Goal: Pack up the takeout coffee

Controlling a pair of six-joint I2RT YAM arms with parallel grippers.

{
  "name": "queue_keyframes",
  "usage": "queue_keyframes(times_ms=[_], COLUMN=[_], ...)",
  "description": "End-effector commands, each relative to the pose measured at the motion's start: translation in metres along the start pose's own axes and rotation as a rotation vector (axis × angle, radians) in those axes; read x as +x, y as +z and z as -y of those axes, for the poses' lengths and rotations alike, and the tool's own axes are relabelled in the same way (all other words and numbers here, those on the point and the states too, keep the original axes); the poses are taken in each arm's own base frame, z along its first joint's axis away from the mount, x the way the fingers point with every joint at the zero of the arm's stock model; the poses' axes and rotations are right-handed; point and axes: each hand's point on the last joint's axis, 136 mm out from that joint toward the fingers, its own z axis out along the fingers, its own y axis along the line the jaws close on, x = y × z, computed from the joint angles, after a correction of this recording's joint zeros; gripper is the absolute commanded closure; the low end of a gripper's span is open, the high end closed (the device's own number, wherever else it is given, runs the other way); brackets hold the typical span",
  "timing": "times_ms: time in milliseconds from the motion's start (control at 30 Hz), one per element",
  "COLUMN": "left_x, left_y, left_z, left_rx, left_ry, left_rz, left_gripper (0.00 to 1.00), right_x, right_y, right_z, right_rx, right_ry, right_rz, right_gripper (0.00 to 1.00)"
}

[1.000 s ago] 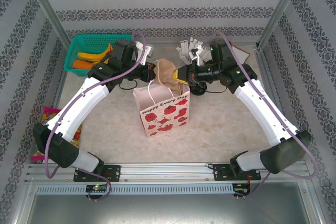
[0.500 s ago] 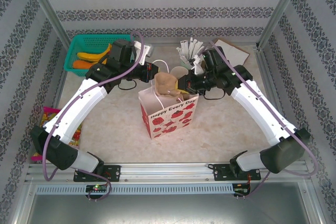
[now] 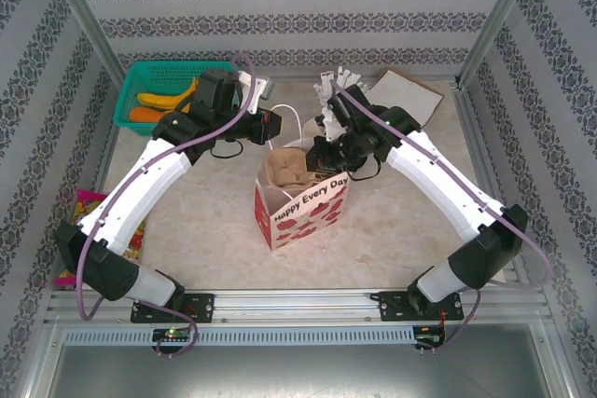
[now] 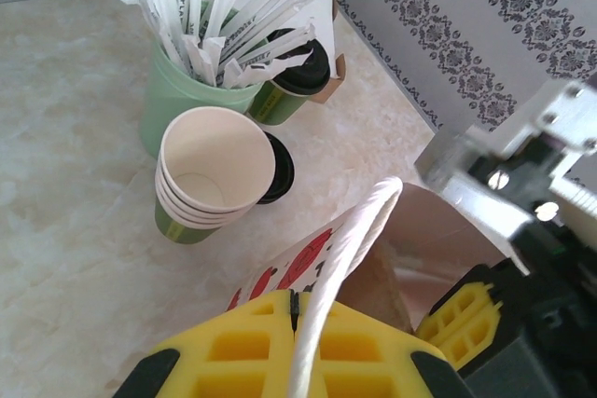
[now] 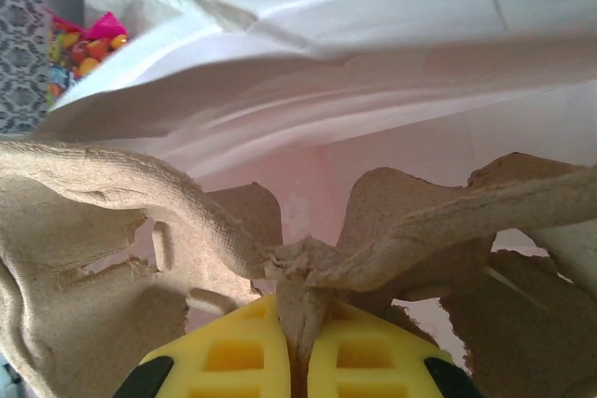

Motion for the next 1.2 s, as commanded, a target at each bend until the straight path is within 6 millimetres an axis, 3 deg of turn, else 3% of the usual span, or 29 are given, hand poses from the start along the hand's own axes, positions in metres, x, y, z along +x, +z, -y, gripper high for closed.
queue_keyframes(times_ms=[0, 333, 500, 633, 800, 1167], left_x=[-0.016, -0.012, -0.016, -0.020, -0.022, -0.032], left_y=[-0.002, 0.007, 0.011, 0.010, 0.007, -0.004], left_z=[0.008, 0.013, 0.007, -0.005, -0.005, -0.015], left_rx=[0.040, 0.096, 0.063, -0.008, -0.015, -0.089], left_ry=[0.018, 0.016, -0.008, -0.040, -0.055, -0.102], left_rz=[0.038, 0.014, 0.020, 0.043, 0.060, 0.133], left_gripper=[1.00, 1.00, 1.00, 1.00, 1.00, 1.00], right_x=[-0.001, -0.002, 0.003, 0.003, 0.004, 0.023], right_y=[0.001, 0.022, 0.033, 0.030, 0.020, 0.028], right_z=[0.012, 0.027, 0.018, 0.016, 0.013, 0.009], right_rx=[0.105, 0.208, 0.231, 0.257, 0.267, 0.311], right_ry=[-0.007, 0.038, -0.019, -0.071, -0.113, -0.288], right_rz=[0.018, 0.025, -0.009, 0.010, 0.026, -0.036], right_gripper=[1.00, 1.00, 1.00, 1.00, 1.00, 1.00])
